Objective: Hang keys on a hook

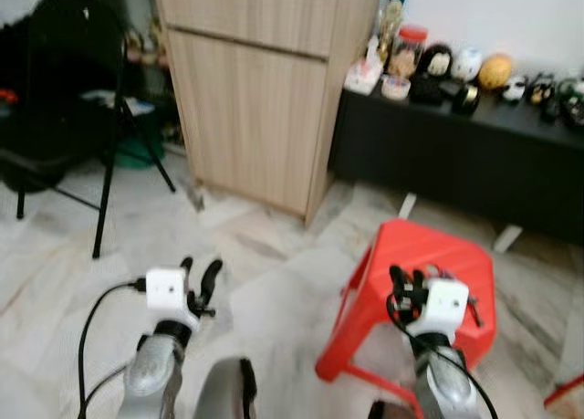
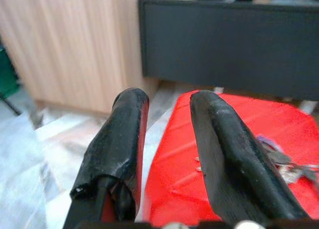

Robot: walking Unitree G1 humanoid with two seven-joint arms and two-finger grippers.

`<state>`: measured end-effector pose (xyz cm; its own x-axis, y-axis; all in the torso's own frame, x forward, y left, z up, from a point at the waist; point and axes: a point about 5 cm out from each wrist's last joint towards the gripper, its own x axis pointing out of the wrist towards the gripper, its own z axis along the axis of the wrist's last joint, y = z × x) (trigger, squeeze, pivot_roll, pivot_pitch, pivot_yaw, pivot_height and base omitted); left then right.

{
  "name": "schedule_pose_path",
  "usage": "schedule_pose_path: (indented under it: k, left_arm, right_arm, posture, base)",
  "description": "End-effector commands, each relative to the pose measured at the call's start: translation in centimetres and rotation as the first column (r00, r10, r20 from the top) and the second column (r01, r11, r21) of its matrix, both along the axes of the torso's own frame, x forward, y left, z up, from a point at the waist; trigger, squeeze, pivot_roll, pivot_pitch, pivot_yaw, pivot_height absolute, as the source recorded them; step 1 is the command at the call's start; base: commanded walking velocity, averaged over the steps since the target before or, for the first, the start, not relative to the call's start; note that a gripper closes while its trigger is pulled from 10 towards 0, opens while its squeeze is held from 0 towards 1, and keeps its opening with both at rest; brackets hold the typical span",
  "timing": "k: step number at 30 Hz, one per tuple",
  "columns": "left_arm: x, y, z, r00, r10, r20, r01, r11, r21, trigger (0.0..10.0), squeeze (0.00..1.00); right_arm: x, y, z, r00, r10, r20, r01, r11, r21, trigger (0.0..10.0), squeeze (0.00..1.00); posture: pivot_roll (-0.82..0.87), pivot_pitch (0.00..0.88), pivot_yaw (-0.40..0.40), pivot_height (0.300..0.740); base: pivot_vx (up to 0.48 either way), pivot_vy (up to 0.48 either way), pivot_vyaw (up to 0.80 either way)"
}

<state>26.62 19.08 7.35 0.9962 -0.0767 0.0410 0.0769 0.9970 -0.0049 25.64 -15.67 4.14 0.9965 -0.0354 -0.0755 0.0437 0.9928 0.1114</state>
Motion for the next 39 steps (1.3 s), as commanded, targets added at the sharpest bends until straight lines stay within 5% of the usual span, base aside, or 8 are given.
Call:
schedule_pose_path:
  k: [1, 39]
  left_arm:
    - [0.02, -0.53, -0.02, 1.000, -0.024, -0.004, 0.024, 1.000, 0.007, 10.0, 0.00]
    - [0.01, -0.60, 0.30, 0.998, -0.058, 0.005, 0.058, 0.998, 0.038, 10.0, 0.00]
  right_arm:
    - [-0.01, -0.72, 0.14, 0.999, -0.031, 0.006, 0.031, 0.999, 0.010, 10.0, 0.00]
    - [0.13, -0.44, -0.14, 0.998, -0.069, -0.004, 0.069, 0.997, 0.041, 10.0, 0.00]
  posture:
    - [0.03, 0.000, -0.074, 0.608]
    - [0.05, 0.002, -0.067, 0.608]
  base:
    - [0.000, 0.000, 0.00]
    - [0.154, 0.000, -0.09]
